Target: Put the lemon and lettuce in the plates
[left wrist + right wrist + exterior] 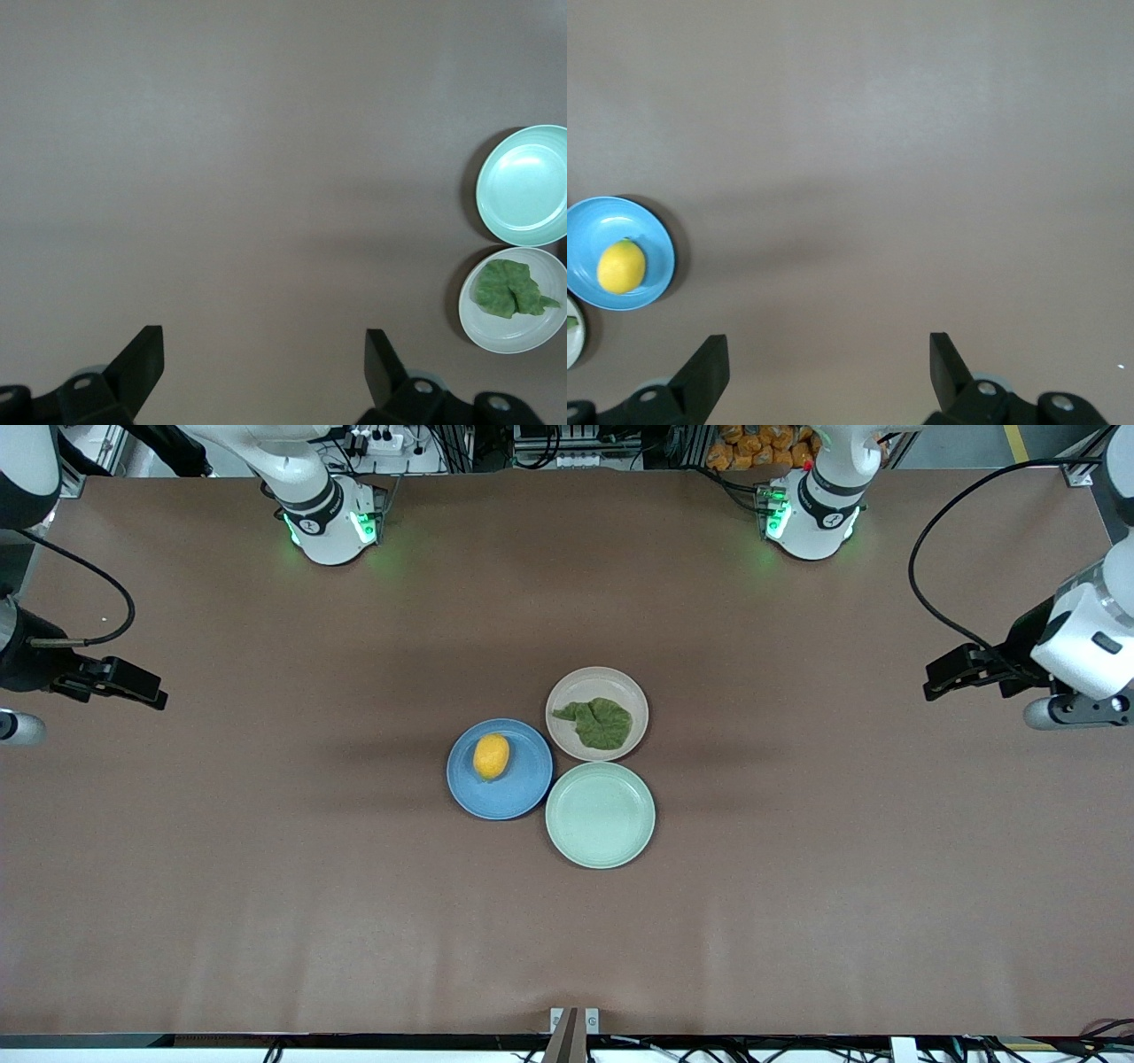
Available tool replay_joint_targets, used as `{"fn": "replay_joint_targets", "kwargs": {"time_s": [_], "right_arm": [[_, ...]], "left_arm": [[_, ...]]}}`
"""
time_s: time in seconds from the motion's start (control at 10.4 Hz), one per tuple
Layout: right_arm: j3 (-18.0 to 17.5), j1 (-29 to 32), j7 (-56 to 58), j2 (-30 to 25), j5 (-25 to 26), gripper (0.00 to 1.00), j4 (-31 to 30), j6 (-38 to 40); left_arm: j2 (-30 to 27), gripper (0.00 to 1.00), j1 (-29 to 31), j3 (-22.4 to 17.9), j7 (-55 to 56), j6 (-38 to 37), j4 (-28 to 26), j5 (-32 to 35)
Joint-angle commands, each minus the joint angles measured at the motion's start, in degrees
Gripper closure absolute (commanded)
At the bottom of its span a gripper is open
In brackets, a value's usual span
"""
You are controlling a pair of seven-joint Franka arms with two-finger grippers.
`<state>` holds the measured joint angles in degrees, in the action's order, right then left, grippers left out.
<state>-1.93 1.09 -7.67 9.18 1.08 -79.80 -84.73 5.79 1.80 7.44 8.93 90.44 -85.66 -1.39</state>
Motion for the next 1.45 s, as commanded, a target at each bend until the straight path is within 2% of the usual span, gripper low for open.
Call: {"fn": "replay_joint_targets", "kwargs": {"time_s": [0.0,0.1,0.58,0.68,0.77,1.35], "right_arm": [[-0.4,0.6,0.3,-0.8,1.8,0.00,0.4,1.0],[-0.4,0.8,0.0,-0.7,1.9,0.00,1.6,0.9],[-0.8,1.4,0.8,-0.9,2.2,0.00,4.5,-0.7],[-2.4,1.4,0.6,-1.1,3.5,0.00,4.5,-0.3],[-2.6,1.5,0.4,-1.3,3.6,0.00,4.5,-0.1],[-2.2,1.3,-0.2,-2.5,3.0,0.00,3.9,1.6]], "left_arm": [[-0.5,0.00,0.0,-0.7,-0.8,-1.2,1.7,1.1],[-0.8,0.00,0.1,-0.5,-1.5,-1.4,1.7,3.3],[-3.7,0.00,0.3,-0.8,-0.4,-3.8,0.8,1.8],[-3.9,0.00,0.5,-1.2,-0.4,-3.9,0.6,1.8],[-4.3,0.00,1.3,-1.5,-0.4,-4.3,-0.1,1.7],[-3.6,0.00,-0.3,-1.7,-2.8,-4.2,0.4,2.6]]}}
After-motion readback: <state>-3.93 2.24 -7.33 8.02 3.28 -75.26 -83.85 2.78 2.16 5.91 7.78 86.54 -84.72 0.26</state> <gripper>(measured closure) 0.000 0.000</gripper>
